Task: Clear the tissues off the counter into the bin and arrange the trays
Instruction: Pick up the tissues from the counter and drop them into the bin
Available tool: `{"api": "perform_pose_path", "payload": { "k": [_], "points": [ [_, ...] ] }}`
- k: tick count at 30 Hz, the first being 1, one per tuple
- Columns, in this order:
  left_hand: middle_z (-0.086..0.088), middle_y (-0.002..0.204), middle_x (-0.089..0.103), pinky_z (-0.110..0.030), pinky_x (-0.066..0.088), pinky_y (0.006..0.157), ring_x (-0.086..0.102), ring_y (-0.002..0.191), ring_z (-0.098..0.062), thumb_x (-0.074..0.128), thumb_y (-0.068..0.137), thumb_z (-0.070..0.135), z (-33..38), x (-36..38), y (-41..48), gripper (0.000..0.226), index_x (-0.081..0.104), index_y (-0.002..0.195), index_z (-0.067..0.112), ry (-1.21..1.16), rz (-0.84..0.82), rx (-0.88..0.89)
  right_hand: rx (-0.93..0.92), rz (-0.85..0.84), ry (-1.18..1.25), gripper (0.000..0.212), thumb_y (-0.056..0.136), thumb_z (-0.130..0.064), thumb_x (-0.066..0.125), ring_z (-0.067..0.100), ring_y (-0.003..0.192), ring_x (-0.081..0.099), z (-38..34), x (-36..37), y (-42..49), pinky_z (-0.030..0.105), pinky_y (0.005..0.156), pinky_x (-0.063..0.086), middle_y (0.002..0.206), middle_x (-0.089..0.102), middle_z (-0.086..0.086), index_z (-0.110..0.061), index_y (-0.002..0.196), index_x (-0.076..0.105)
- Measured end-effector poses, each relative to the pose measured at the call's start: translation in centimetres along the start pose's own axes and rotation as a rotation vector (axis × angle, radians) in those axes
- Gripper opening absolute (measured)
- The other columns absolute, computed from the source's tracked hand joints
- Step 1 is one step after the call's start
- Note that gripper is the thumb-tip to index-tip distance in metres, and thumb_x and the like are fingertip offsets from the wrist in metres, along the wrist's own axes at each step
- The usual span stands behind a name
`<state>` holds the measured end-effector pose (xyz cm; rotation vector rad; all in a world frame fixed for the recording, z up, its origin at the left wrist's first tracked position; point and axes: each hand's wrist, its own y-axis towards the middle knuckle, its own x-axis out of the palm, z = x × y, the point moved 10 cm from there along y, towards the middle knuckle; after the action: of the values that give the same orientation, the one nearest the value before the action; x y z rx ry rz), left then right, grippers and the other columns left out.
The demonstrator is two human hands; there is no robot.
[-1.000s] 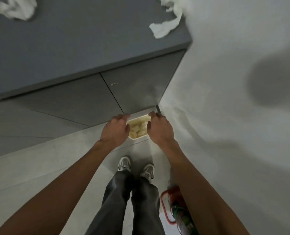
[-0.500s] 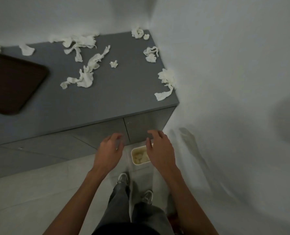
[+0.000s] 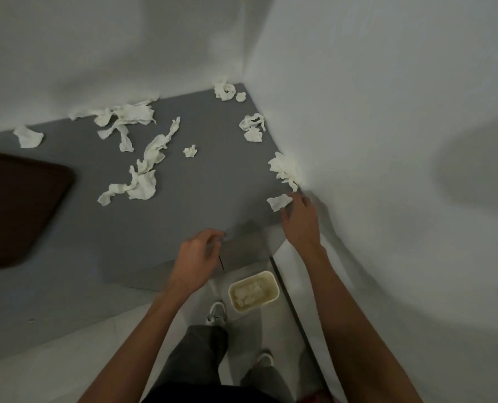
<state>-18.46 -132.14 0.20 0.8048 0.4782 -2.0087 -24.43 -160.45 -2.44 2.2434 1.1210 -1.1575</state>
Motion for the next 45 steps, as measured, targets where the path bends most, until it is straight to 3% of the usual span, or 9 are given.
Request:
{"api": "perform_pose_path", "payload": {
  "k": [6, 13, 17, 22, 27, 34, 38, 42, 45],
  "points": [
    [0.006, 0.107, 0.078, -0.029, 0.058, 0.089, 0.073, 0.096, -0.011, 0.066, 0.097, 0.011, -0.7, -1.5, 5.6, 0.021, 0.074, 0.114, 0.02, -0.005, -0.05, 0.066, 0.095, -0.099, -0.276, 0.049, 0.108, -0.032, 0.056, 0.037, 0.145, 0.044, 2.7, 5.7, 3.6, 0.049, 0.115, 0.044, 0.155, 0.049, 0.018, -0.004, 0.148, 0.052],
    [0.006, 0.112, 0.077, -0.034, 0.058, 0.093, 0.073, 0.101, -0.011, 0.068, 0.095, 0.008, -1.1, -0.4, 9.4, 0.025, 0.075, 0.117, 0.019, -0.069, -0.12, 0.083, 0.03, -0.113, -0.154, 0.024, 0.104, -0.013, 0.058, 0.03, 0.109, 0.066, -1.9, 7.6, 0.7, 0.033, 0.089, 0.05, 0.118, 0.07, 0.013, -0.011, 0.12, 0.075],
    [0.011, 0.139, 0.061, -0.027, 0.046, 0.105, 0.059, 0.124, -0.006, 0.062, 0.102, 0.035, -1.2, 1.1, 11.0, 0.037, 0.059, 0.139, 0.031, -0.132, -0.231, 0.031, -0.025, -0.186, 0.15, 0.009, 0.098, -0.012, 0.068, 0.018, 0.08, 0.068, -6.9, 6.8, -0.4, 0.027, 0.072, 0.051, 0.089, 0.072, 0.0, -0.018, 0.103, 0.069],
    [0.013, 0.129, 0.066, -0.03, 0.047, 0.105, 0.061, 0.115, 0.006, 0.047, 0.108, 0.045, -1.9, 1.5, 12.8, 0.033, 0.059, 0.136, 0.031, -0.467, -0.297, -0.198, -0.095, -0.165, 0.357, 0.013, 0.096, -0.017, 0.076, 0.002, 0.091, 0.072, -11.8, 4.6, 0.4, 0.011, 0.081, 0.053, 0.098, 0.077, -0.013, -0.02, 0.108, 0.075],
    [-0.009, 0.129, 0.071, -0.036, 0.048, 0.109, 0.064, 0.126, -0.023, 0.043, 0.111, 0.032, -1.2, 2.1, 12.8, 0.036, 0.069, 0.129, 0.015, -0.984, -0.362, -0.337, -0.054, 0.011, 0.215, 0.011, 0.097, -0.015, 0.072, 0.007, 0.091, 0.061, -12.7, 3.6, 2.5, 0.007, 0.079, 0.04, 0.103, 0.066, -0.004, -0.019, 0.105, 0.078],
    [-0.007, 0.118, 0.074, -0.019, 0.054, 0.093, 0.067, 0.118, -0.019, 0.043, 0.108, 0.0, -2.5, 2.4, 14.3, 0.031, 0.069, 0.122, 0.011, -0.988, -0.257, -0.394, -0.052, -0.153, 0.299, 0.019, 0.097, -0.004, 0.067, 0.006, 0.096, 0.073, -14.1, 6.9, 4.0, 0.015, 0.087, 0.056, 0.105, 0.079, -0.004, -0.016, 0.112, 0.069],
    [-0.012, 0.107, 0.078, -0.034, 0.057, 0.099, 0.073, 0.109, -0.028, 0.054, 0.103, -0.002, -5.2, 1.0, 15.1, 0.026, 0.076, 0.104, 0.011, -0.79, -0.112, -0.371, -0.059, -0.15, 0.08, 0.015, 0.103, -0.019, 0.059, 0.017, 0.091, 0.073, -12.6, 5.9, 6.0, 0.038, 0.084, 0.062, 0.105, 0.077, -0.001, -0.02, 0.116, 0.068],
    [-0.014, 0.099, 0.079, -0.028, 0.058, 0.092, 0.077, 0.098, -0.024, 0.059, 0.101, -0.001, -5.6, 0.3, 14.8, 0.017, 0.076, 0.1, 0.001, -0.746, -0.101, -0.33, -0.006, 0.012, -0.362, 0.035, 0.1, -0.011, 0.056, 0.034, 0.116, 0.063, -8.9, 2.7, 9.8, 0.048, 0.088, 0.059, 0.142, 0.06, 0.007, -0.019, 0.134, 0.061],
    [-0.017, 0.099, 0.079, -0.019, 0.057, 0.083, 0.078, 0.094, -0.023, 0.059, 0.101, 0.001, -6.0, 0.1, 14.4, 0.016, 0.075, 0.104, -0.001, -0.738, -0.093, -0.327, 0.043, -0.061, -0.428, 0.056, 0.099, -0.007, 0.057, 0.039, 0.135, 0.046, -5.8, 2.9, 12.3, 0.049, 0.1, 0.053, 0.162, 0.038, 0.007, -0.025, 0.152, 0.049]
  ]
}}
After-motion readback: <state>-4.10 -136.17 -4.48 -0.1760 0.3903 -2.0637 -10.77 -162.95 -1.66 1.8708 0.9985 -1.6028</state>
